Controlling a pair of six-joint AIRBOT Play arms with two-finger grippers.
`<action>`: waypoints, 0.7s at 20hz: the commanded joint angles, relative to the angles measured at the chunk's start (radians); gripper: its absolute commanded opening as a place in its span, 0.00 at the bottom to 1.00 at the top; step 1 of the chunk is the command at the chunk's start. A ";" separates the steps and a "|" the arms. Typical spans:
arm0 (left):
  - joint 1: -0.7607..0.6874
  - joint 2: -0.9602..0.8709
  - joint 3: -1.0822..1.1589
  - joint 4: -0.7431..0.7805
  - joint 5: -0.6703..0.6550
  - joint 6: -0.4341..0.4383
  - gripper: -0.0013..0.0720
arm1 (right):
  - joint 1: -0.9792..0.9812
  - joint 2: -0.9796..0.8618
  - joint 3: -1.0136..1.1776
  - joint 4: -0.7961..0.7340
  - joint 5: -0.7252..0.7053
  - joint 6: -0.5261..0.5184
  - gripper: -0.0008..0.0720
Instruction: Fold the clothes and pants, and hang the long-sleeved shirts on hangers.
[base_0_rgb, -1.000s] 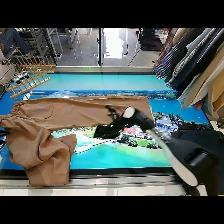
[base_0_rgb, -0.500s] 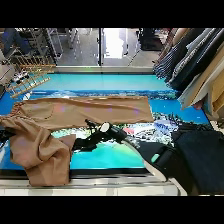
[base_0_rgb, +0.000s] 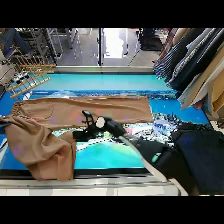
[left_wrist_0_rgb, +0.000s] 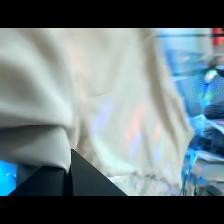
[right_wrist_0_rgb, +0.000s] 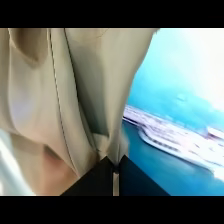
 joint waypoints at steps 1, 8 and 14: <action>0.023 0.080 0.084 -0.035 -0.003 0.004 0.03 | -0.044 0.256 0.007 -0.766 0.399 0.092 0.04; -0.090 0.146 -0.044 0.383 -0.065 -0.039 0.03 | -0.221 0.744 -0.054 -1.037 0.710 0.045 0.04; -0.222 0.178 -0.266 0.519 -0.101 0.015 0.04 | -0.409 0.554 -0.054 -0.684 0.389 0.088 0.04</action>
